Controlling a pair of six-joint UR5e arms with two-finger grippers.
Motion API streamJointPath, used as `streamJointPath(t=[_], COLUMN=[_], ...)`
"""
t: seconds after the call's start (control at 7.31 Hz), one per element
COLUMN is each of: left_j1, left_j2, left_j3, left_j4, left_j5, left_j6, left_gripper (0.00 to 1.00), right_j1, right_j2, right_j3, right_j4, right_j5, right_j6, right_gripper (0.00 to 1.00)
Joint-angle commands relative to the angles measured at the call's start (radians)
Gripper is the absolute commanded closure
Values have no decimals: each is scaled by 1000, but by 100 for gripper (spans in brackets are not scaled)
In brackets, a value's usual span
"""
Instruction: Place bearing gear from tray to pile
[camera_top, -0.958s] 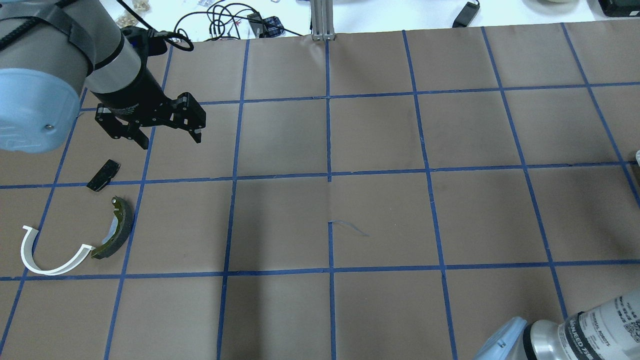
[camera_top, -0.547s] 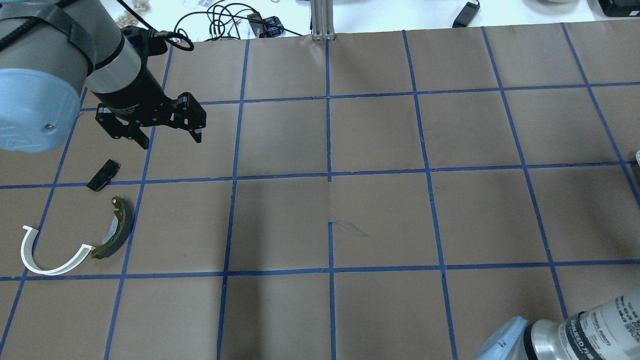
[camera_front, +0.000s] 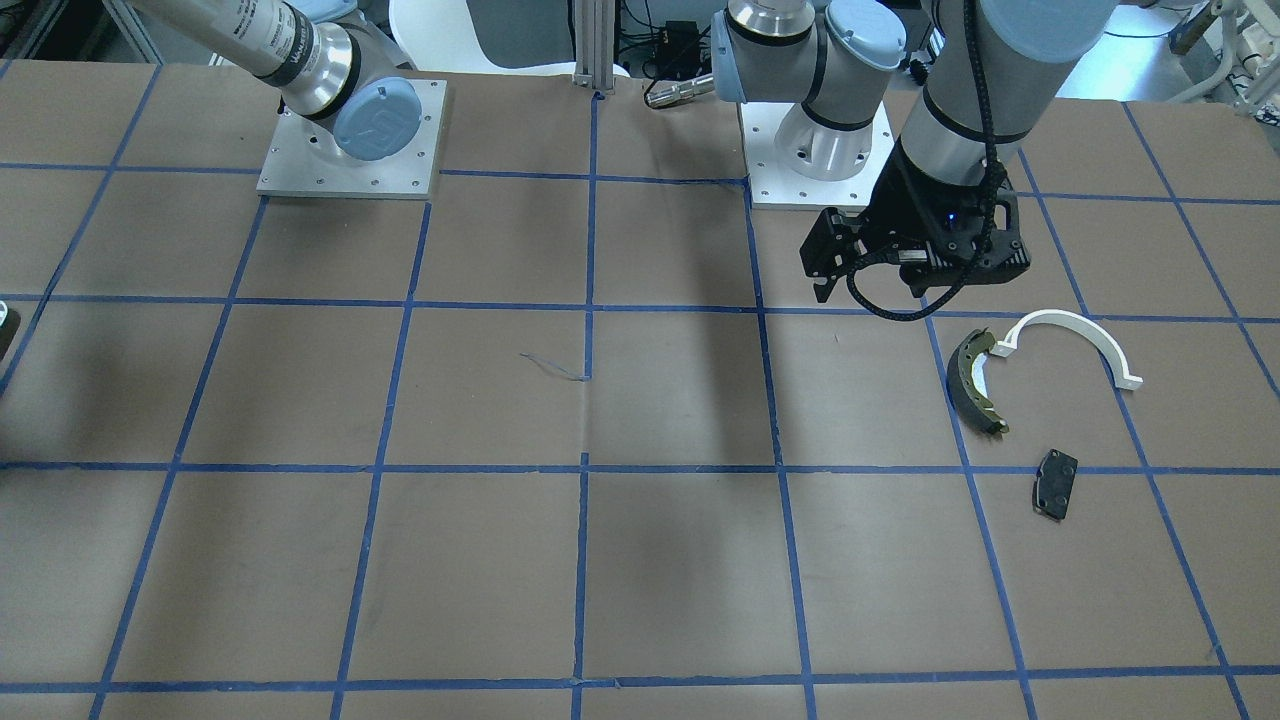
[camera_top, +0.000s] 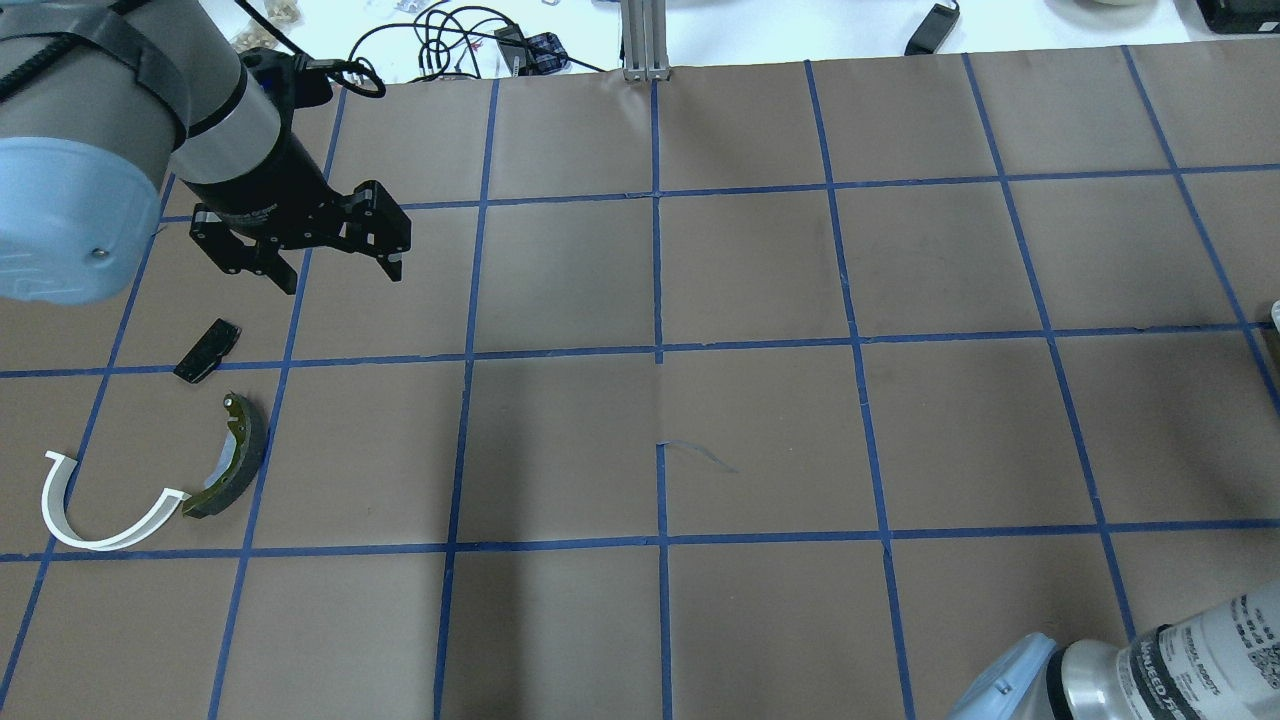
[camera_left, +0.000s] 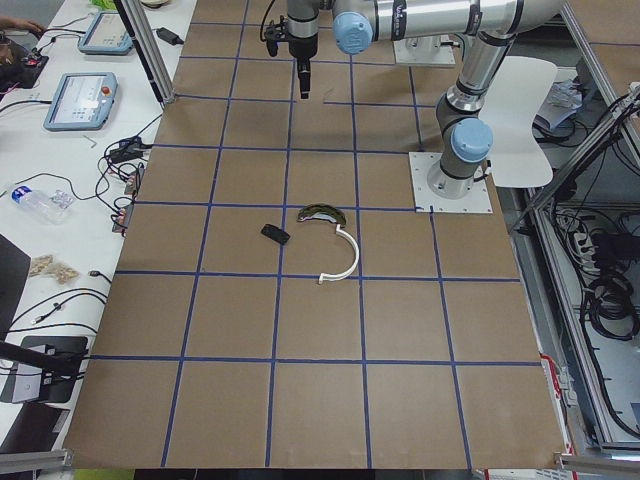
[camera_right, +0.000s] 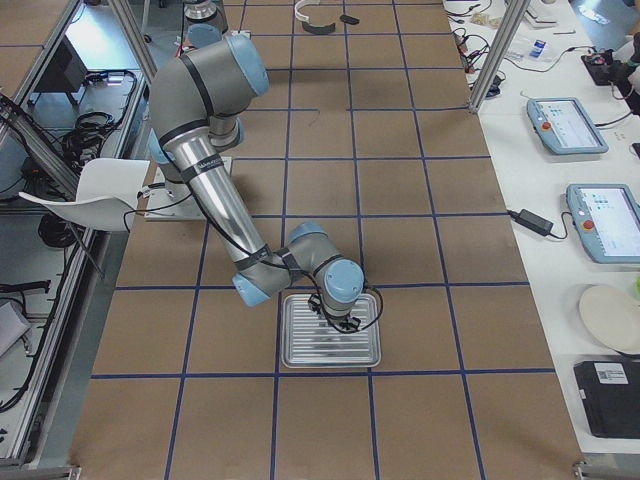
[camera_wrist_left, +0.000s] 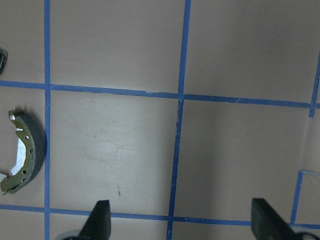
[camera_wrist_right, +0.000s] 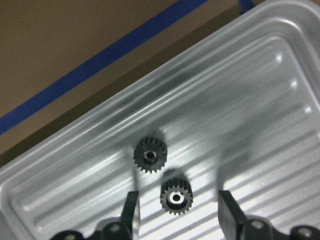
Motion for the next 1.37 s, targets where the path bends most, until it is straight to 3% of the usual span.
streamJointPath(t=[0.0,0.27,0.55,0.82,1.23], left_j1=[1,1,0,1,-5], left_j2=[0,0,0,-2,-6], left_j3=[-3,0,-2,1,-6], left_j4=[9,11,11,11,20], left_j5=[-7,-9,-9,-9,-6], left_j6=[-4,-4,-7,-11,0], left_gripper=[0,0,0,0,0], right_j1=[1,1,-1,10,91], right_j2=[0,-2,-3,-57,-220], right_j3=[2,0,0,-7,55], right_j4=[1,1,1,4,103], right_j5=[0,-4,-9,-10,7], right_j6=[2,4,5,21,334], right_gripper=[67,70,80,82,85])
